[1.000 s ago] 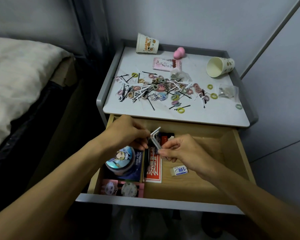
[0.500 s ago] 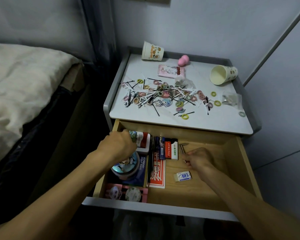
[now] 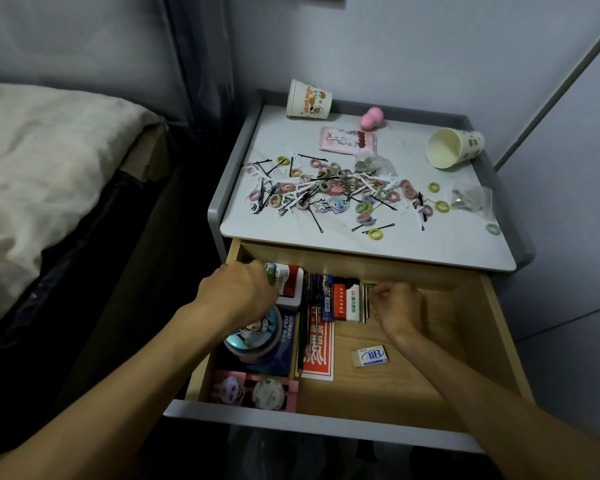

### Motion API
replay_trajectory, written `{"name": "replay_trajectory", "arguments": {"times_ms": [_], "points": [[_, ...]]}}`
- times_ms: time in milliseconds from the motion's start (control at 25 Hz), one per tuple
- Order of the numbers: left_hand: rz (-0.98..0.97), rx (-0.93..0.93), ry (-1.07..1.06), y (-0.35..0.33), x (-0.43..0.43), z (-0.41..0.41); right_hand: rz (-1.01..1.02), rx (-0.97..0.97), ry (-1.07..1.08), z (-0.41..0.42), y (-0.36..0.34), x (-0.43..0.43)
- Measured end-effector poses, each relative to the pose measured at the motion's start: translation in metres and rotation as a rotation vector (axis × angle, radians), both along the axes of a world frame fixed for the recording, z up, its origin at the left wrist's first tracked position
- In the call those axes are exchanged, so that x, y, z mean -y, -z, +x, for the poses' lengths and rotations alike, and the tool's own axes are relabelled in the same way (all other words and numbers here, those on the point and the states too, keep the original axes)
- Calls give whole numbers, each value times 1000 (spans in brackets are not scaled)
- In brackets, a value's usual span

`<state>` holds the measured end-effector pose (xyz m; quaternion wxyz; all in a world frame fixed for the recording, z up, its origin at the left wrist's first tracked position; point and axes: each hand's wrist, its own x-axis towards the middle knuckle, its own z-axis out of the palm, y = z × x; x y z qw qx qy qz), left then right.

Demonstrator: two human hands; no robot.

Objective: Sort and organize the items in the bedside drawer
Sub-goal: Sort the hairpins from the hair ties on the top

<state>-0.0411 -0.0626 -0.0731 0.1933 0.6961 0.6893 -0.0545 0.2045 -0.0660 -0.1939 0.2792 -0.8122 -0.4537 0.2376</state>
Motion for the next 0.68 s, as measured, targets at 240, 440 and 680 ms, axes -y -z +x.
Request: {"name": "replay_trajectory", "arguments": {"times_ms": [240, 440, 680], "points": [[5, -32, 32, 1, 0, 4, 59, -44, -32, 2, 9, -6], [7, -42, 26, 1, 1, 4, 23, 9, -136, 4, -19, 11], [-13, -114, 41, 1, 3, 12, -501, 502, -455, -10, -57, 62]]}}
